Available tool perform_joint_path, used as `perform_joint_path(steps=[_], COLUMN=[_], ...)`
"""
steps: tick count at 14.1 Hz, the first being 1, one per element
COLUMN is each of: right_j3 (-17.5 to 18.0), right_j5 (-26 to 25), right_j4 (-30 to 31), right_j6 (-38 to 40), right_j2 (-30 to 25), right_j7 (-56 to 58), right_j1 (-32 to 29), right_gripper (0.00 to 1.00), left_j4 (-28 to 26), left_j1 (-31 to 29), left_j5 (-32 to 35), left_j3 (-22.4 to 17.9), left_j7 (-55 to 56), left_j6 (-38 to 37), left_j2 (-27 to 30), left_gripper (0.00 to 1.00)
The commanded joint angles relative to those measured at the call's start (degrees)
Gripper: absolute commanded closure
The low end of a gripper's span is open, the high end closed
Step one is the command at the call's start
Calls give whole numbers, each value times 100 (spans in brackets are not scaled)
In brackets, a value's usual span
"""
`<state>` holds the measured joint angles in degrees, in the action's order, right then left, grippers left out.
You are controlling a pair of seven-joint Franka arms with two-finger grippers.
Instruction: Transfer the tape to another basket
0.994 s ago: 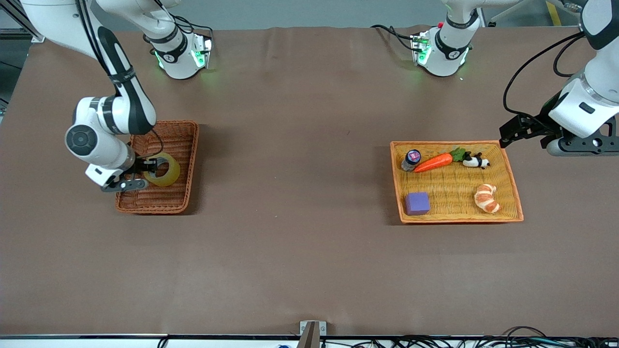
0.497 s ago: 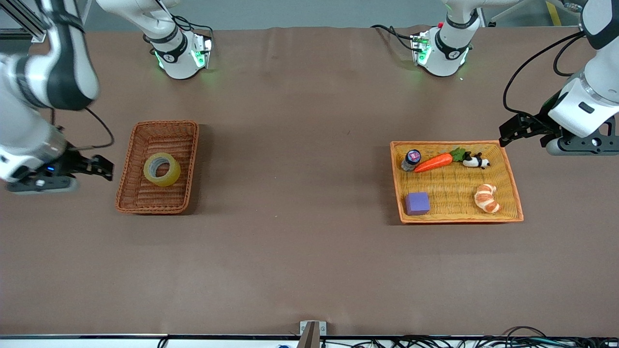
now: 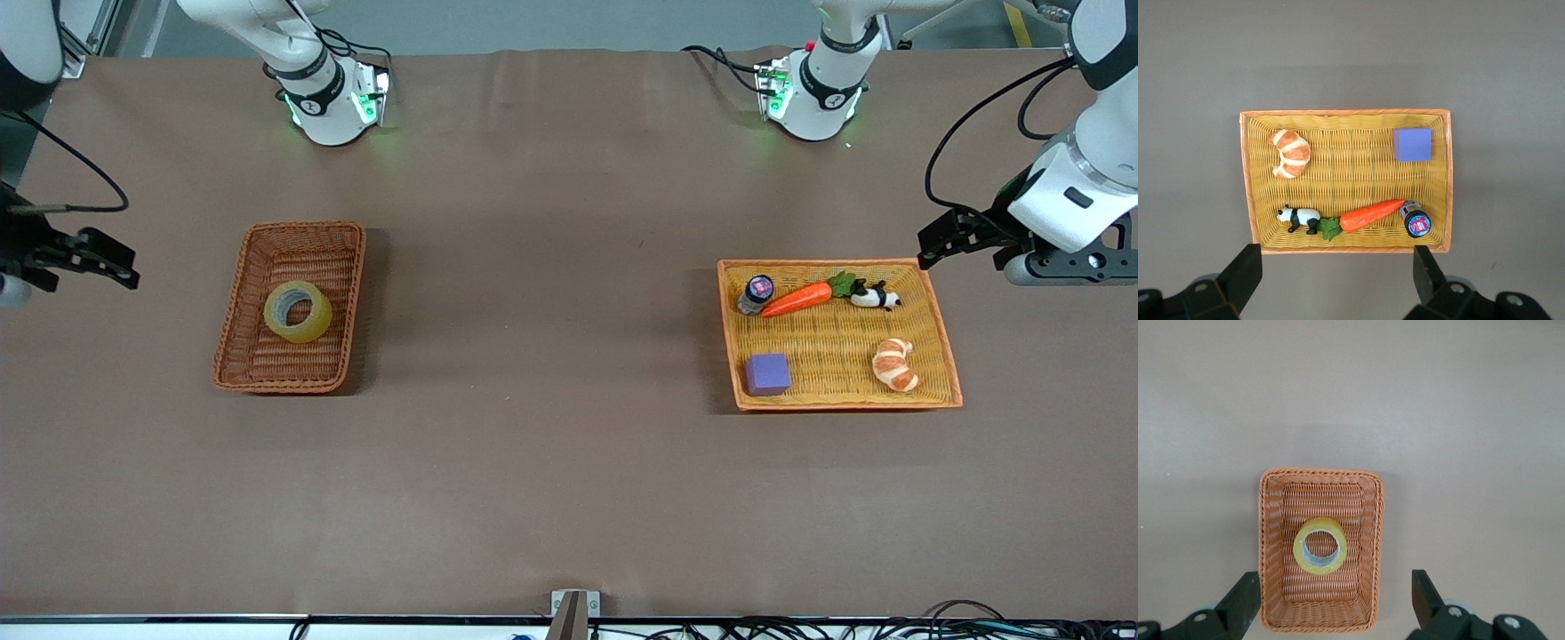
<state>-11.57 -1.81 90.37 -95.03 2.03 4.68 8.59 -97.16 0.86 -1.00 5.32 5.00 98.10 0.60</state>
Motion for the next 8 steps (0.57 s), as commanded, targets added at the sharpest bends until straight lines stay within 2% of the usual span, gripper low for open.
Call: perform_joint_path(steps=[1,3,8], right_j3=[84,93,506], right_j5=[75,110,119], right_j4=[121,199,217], right_j6=[107,107,99], right_j2=[-335,-483,-467], right_j7=[-134,-160,-160], right_j1=[-86,-191,-464], right_gripper=[0,0,0], left_j4=[65,65,162], left_j1=[-33,-33,-25], left_j5=[30,30,30], left_j3=[-13,-13,-13], left_j7=[-43,-34,54], left_j6=[-90,-90,-90], left_j2=[28,37,-24], left_gripper=[0,0,0])
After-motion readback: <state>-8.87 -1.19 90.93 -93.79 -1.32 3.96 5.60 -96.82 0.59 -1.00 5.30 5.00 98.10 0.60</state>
